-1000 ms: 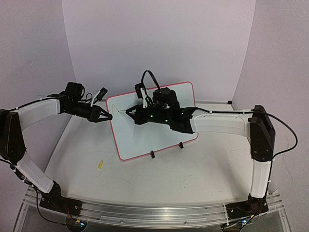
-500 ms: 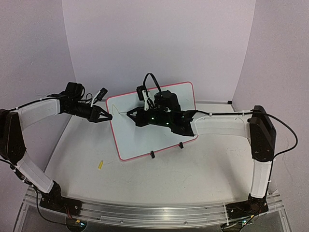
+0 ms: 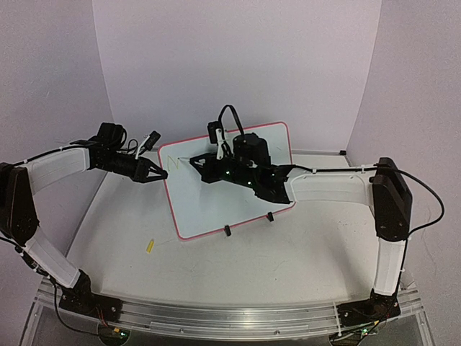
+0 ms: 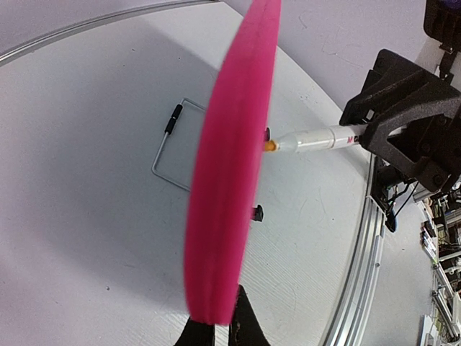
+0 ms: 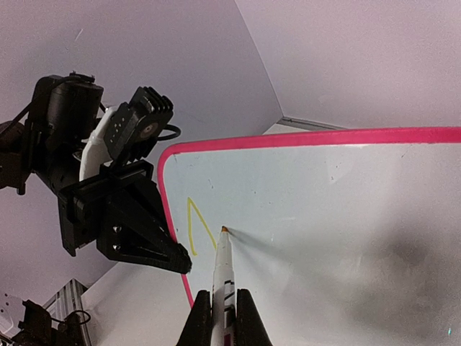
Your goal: Write a sentence on the whiteboard
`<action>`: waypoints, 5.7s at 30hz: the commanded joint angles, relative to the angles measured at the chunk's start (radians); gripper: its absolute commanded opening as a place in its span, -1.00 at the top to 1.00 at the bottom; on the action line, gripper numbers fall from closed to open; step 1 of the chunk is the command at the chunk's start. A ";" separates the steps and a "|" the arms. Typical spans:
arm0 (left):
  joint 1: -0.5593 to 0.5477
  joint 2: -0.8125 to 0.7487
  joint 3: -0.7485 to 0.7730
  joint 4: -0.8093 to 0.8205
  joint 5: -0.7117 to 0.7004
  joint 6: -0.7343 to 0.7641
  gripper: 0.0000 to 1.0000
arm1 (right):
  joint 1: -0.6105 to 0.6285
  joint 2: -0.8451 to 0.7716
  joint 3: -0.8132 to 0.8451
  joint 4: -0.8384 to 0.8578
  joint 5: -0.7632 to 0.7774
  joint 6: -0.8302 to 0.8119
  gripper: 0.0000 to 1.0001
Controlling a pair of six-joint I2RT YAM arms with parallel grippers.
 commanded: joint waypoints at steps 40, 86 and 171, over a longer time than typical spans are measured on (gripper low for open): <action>-0.006 -0.012 -0.007 -0.009 -0.058 0.012 1.00 | -0.010 -0.064 -0.135 0.048 0.054 0.045 1.00; -0.007 -0.020 -0.008 -0.013 -0.069 0.016 1.00 | -0.057 -0.049 -0.042 0.054 -0.137 0.066 1.00; -0.006 -0.026 -0.006 -0.022 -0.079 0.023 1.00 | -0.063 -0.077 -0.027 0.012 -0.149 0.027 1.00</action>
